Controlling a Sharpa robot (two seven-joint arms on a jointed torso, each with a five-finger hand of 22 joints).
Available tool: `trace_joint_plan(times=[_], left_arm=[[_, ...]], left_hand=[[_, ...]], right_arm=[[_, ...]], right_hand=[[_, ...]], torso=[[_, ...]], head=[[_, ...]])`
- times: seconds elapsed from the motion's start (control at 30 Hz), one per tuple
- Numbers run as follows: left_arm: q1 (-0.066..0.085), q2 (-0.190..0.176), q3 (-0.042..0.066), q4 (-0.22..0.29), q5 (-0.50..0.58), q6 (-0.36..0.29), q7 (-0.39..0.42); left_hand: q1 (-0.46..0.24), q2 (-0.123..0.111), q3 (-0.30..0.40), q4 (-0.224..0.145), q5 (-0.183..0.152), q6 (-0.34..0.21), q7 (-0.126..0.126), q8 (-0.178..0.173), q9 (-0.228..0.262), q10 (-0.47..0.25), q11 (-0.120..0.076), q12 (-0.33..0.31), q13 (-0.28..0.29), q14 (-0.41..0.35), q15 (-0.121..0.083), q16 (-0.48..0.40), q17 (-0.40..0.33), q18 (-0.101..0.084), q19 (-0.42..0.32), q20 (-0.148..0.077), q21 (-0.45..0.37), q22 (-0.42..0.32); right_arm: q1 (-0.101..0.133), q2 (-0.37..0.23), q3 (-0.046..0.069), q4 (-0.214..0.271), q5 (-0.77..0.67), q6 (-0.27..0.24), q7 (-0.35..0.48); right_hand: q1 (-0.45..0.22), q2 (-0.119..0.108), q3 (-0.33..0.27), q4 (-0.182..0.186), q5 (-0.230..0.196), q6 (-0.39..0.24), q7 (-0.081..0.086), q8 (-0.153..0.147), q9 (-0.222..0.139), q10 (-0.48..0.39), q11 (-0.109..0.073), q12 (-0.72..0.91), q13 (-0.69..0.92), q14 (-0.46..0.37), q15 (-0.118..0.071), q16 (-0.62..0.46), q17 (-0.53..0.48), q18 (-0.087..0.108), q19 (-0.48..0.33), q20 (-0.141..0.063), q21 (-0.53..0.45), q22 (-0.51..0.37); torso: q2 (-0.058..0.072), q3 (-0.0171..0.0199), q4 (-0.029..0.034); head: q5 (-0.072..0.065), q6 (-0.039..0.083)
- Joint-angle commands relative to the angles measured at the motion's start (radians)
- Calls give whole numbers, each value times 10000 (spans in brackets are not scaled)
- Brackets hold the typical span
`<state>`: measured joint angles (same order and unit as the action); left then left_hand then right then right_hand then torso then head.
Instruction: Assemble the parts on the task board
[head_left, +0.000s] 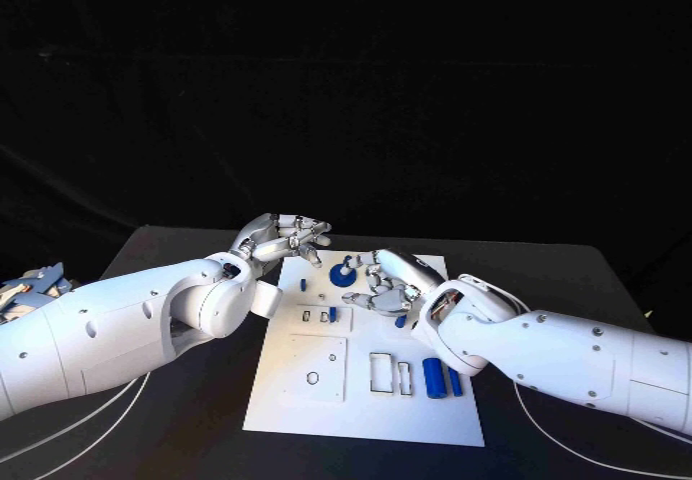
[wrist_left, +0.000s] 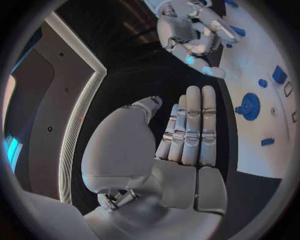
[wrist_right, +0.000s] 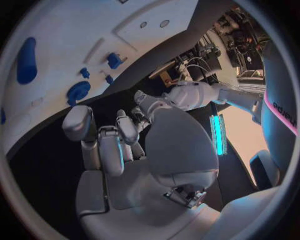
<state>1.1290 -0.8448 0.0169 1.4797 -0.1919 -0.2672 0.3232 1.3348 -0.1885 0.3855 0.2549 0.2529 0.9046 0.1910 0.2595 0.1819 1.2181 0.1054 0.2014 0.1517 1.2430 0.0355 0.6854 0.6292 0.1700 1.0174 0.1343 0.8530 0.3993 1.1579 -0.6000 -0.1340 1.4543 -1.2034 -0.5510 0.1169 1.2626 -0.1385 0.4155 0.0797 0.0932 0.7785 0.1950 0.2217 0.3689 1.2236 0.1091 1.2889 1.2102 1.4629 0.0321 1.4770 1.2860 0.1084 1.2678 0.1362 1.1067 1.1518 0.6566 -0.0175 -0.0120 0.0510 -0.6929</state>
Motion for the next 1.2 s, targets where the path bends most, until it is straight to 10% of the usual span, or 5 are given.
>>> trace_joint_plan(times=[0.03, 0.17, 0.5, 0.7, 1.2], left_arm=[[23, 35, 11, -114, -1669, 821, -1367], [132, 112, 12, -308, -3073, 1466, -2501], [716, 635, 10, -852, -6361, 2986, -5268], [1044, 1083, 6, -1185, -7069, 3892, -6677], [1497, 2056, -119, -1829, -8544, 5786, -8681]], left_hand=[[-295, -27, -541, 225, -76, 17, -211, 393, 177, 160, -175, 1034, 744, 236, -165, 1605, 1092, 124, 144, -159, 850, 508], [-571, 437, -1252, 337, -108, -382, -305, 1382, 706, -884, -308, 3538, 2698, 1084, -359, 4794, 3918, -44, 465, -267, 2686, 2318], [-1409, 1001, -2170, 394, -412, -786, -761, 3634, 1875, -571, -675, 8243, 6364, 2606, -623, 7542, 7129, -612, 2375, -559, 5079, 6151], [-1335, 1258, -2276, 386, -397, -1298, -762, 4000, 2159, -1453, -703, 7233, 5012, 2392, -706, 6891, 6322, -345, 2356, -731, 3761, 4141], [-1794, 1499, -2463, 405, -469, -1250, -868, 4276, 2309, -401, -802, 8561, 6521, 3005, -800, 8242, 8397, -823, 4039, -869, 4898, 6660]], right_arm=[[203, -452, 18, 262, 2217, 263, 1424], [494, -1023, 25, 341, 4077, 742, 1576], [988, -1834, 38, -163, 6592, 1080, 1752], [1074, -2075, 43, -382, 6942, 1070, 1739], [1115, -2351, 44, -562, 7025, 1066, 1547]], right_hand=[[51, 42, 58, 50, 212, 156, -42, 153, 41, -344, -40, -272, -334, 152, -39, -225, -467, 186, -284, -30, -466, -373], [-315, 291, -10, 511, 342, 222, -102, 435, 127, -761, -95, -677, -876, -106, -98, -702, -1322, 350, -714, -89, -1415, -1128], [-213, 203, -119, 516, 561, 225, -174, 829, 286, -796, -164, -710, -1000, -109, -166, -853, -1470, 385, -749, -155, -1800, -1406], [-219, 169, -158, 539, 724, 166, -177, 918, 319, -799, -169, -709, -1027, -102, -174, -882, -1490, 388, -731, -167, -1876, -1456], [-225, 75, -232, 546, 783, 60, -176, 984, 340, -833, -168, -728, -1083, -116, -176, -938, -1570, 404, -751, -174, -2016, -1559]], torso=[[-104, 69, -50], [-185, 109, -103], [-315, 194, -161], [-347, 220, -148], [-322, 203, -159]], head=[[61, -45], [180, -122], [298, -178], [329, -261], [315, -329]])
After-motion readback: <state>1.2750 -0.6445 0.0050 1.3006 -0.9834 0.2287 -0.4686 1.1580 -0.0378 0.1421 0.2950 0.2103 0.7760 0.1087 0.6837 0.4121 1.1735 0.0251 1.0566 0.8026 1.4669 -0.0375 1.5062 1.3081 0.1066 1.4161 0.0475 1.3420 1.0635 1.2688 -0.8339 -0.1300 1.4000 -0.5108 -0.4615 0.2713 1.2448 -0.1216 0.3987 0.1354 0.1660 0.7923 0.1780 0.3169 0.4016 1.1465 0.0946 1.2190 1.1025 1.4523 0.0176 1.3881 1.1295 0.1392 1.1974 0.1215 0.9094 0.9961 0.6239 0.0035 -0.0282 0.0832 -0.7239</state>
